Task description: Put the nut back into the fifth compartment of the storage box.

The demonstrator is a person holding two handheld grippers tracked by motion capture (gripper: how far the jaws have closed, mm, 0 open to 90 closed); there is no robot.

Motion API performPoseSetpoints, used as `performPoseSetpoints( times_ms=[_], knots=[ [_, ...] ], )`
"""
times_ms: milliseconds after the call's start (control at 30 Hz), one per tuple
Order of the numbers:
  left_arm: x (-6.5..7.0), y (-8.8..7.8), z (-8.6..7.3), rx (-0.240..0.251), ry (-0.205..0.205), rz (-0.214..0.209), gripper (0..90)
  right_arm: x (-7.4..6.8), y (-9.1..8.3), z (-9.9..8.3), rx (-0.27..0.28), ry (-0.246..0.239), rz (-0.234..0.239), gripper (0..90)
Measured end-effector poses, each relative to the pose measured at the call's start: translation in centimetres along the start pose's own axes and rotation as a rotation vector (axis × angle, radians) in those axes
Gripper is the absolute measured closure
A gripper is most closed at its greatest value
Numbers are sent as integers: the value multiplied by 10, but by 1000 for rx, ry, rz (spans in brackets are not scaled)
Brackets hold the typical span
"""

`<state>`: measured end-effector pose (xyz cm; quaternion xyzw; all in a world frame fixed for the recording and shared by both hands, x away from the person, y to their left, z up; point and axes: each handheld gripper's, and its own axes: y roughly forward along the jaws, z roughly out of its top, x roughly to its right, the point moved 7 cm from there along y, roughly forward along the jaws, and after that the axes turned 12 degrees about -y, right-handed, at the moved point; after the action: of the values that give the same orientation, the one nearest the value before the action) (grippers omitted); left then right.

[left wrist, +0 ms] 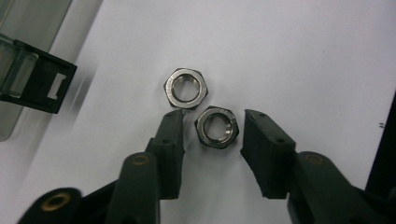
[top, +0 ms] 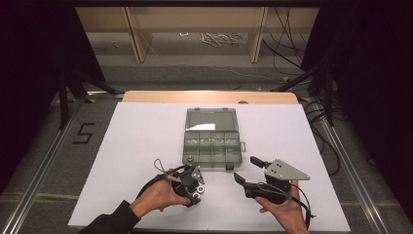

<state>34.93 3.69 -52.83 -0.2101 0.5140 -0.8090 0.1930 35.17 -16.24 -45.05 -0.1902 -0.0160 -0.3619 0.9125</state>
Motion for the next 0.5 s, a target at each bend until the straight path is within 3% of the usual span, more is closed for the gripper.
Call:
performPoseSetpoints(
  times_ms=[200,500],
  knots=[
    [0,1,-1,-12,15,16,676,0,0,0,1,0,0,238],
    [-2,-2,-1,-33,50,14,699,1,0,1,9,4,-9,240]
  ],
)
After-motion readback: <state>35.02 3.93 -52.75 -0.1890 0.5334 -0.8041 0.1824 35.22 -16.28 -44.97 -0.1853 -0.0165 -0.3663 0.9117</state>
